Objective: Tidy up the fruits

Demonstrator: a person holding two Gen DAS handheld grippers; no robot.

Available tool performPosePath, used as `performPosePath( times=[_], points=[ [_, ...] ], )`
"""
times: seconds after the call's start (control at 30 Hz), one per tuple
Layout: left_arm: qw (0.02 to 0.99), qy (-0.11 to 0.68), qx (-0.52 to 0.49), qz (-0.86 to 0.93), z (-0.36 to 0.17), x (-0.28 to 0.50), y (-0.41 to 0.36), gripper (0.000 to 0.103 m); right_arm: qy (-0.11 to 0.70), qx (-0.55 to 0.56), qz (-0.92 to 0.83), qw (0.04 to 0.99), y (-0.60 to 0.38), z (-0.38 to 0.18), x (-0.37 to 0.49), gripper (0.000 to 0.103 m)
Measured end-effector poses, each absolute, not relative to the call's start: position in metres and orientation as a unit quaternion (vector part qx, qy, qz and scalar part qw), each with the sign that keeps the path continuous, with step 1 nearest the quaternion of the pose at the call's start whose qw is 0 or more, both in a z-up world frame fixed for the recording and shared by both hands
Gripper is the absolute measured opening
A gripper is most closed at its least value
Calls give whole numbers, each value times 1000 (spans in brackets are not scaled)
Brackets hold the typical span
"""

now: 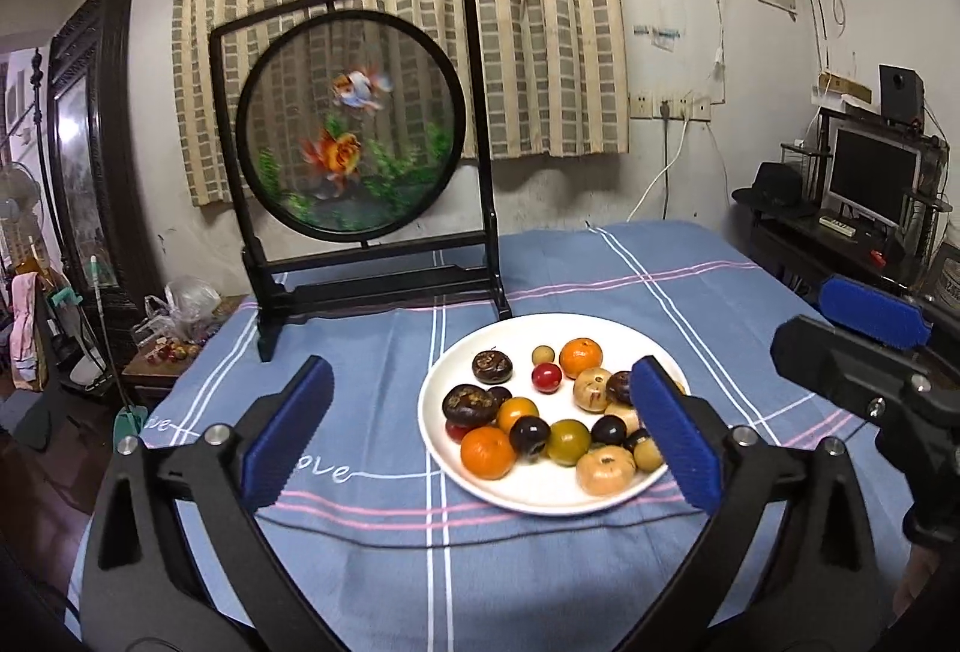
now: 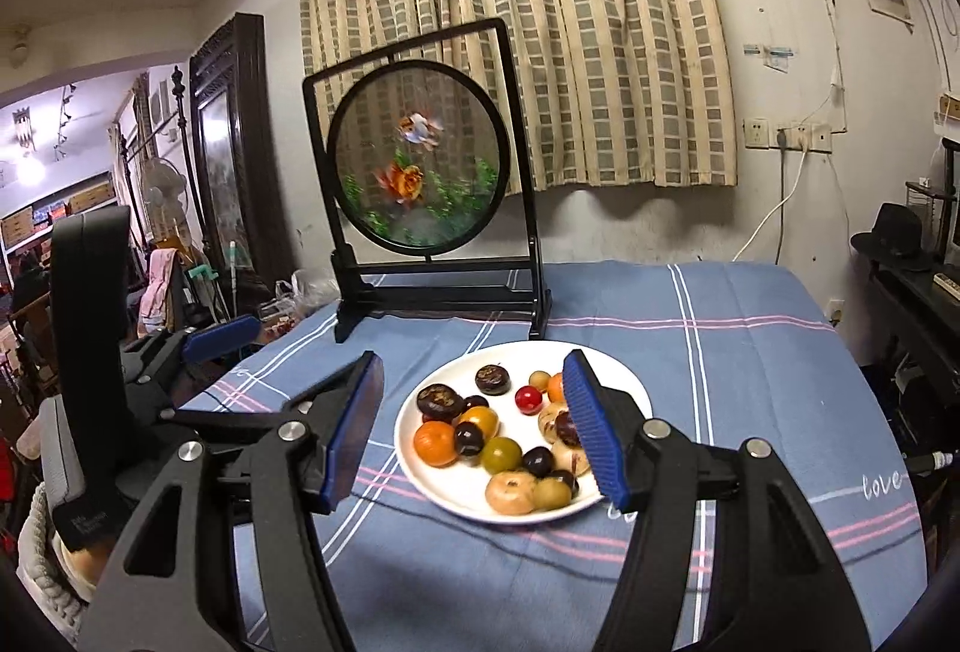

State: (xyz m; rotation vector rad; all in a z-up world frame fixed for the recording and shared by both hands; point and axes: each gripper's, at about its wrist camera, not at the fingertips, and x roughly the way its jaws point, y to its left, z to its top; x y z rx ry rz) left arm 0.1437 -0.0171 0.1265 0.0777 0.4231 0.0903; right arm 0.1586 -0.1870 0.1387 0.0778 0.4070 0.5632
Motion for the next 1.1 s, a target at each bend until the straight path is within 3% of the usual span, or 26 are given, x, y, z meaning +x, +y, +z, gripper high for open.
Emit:
performPosePath(
  times=[0.3, 0.57, 0.83, 1.1],
  points=[
    [975, 213, 49, 46, 123, 90, -26, 101, 206, 46, 276, 938, -199, 128, 116, 63],
    [967, 252, 26, 35, 87, 74, -22, 101, 263, 25, 270, 926, -190, 83, 100, 64],
    [950, 306, 43, 44, 37, 99, -21, 101, 334, 17, 227, 915, -189, 30, 125, 64],
    [935, 349, 36, 49, 21, 154, -15, 101, 363, -31, 189, 912, -176, 20, 179, 67]
  ],
)
